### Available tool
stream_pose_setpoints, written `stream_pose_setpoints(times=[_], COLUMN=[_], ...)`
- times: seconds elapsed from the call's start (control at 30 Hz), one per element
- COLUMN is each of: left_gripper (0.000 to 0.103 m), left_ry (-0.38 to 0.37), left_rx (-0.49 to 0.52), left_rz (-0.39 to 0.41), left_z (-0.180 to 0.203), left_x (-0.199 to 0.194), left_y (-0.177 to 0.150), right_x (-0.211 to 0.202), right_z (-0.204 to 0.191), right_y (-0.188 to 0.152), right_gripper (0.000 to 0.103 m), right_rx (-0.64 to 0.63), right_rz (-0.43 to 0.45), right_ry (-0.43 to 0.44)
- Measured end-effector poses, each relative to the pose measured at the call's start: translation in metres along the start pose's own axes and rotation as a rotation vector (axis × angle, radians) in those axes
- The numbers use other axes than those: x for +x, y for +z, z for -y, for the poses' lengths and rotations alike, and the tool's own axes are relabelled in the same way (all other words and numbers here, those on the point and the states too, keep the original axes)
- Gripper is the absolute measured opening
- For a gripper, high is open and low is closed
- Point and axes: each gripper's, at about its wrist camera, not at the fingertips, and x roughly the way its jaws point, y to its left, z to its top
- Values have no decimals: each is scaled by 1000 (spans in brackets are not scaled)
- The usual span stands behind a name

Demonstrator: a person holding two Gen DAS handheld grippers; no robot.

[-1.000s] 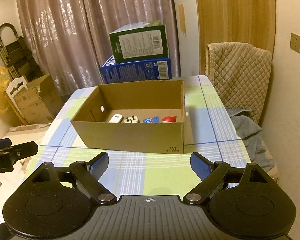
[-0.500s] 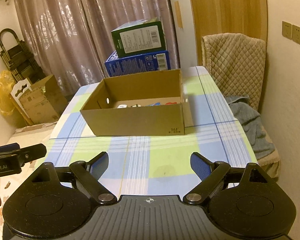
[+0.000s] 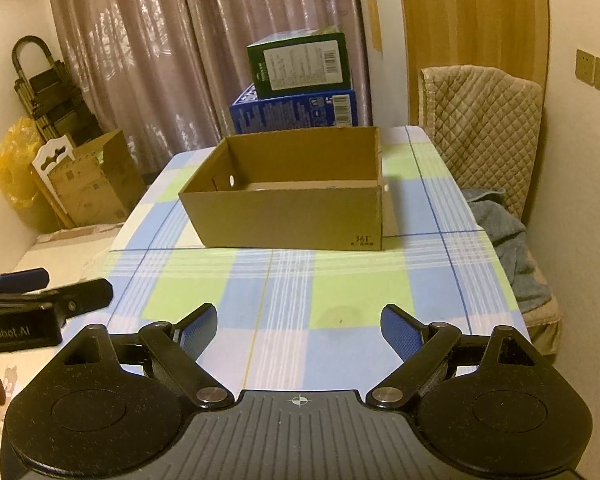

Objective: Organize rigid objects

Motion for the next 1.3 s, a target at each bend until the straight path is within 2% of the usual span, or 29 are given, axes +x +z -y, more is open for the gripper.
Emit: stream_pose_setpoints(times=[1.3], left_gripper=[102], left_ry=[-20], left_rx=[-3], left_rz=[-30], left_z=[8], left_x=[9], left_y=[-11], right_x=[-4], right_z=[1], right_y=[-10], right_gripper=[86], right_rx=[-2], right_rz=[3], right_ry=[-24])
